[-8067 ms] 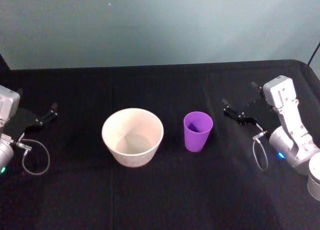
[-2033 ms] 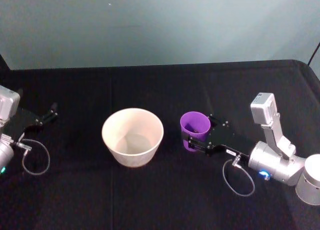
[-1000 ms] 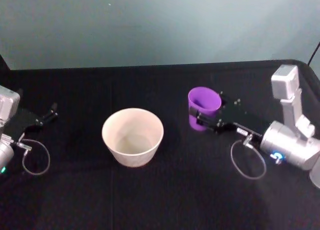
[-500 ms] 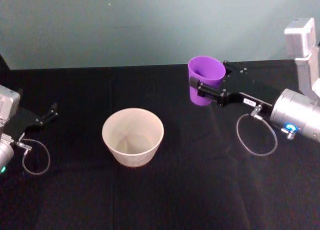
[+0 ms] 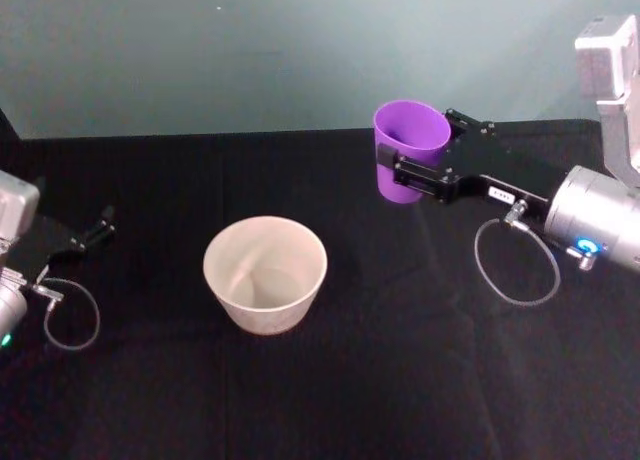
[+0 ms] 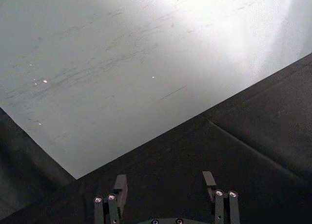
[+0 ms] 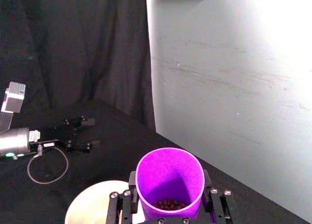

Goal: Pick up the cup and pour the mung beans from the cup into the bowl.

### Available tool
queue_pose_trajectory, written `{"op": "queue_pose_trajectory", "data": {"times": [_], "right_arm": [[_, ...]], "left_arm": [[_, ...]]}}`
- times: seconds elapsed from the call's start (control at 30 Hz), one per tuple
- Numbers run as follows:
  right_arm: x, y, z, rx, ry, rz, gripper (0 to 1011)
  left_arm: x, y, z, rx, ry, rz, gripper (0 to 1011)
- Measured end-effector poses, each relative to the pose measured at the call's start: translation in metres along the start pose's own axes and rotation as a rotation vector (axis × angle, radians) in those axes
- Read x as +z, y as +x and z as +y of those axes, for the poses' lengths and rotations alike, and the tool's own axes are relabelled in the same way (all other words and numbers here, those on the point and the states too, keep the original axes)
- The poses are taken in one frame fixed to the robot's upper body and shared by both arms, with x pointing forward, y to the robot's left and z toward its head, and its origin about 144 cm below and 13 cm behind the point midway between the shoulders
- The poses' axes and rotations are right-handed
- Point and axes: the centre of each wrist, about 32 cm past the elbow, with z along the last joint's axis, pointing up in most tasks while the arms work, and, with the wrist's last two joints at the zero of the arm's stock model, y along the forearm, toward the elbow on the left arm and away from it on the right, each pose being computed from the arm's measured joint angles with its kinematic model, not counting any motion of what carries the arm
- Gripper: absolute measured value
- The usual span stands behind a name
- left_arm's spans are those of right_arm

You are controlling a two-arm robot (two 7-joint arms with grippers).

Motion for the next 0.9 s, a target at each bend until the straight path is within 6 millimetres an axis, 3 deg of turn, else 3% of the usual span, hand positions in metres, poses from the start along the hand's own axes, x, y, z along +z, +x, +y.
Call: {"op": "queue_pose_trajectory", "data": {"times": [0.9], "right_arm": [[-0.0019, 0.0005, 0.0003, -0.003, -0.001, 0.006, 729]], "left_arm": [[0.0, 0.0, 0.0, 0.0, 0.0, 0.0, 1000]]}}
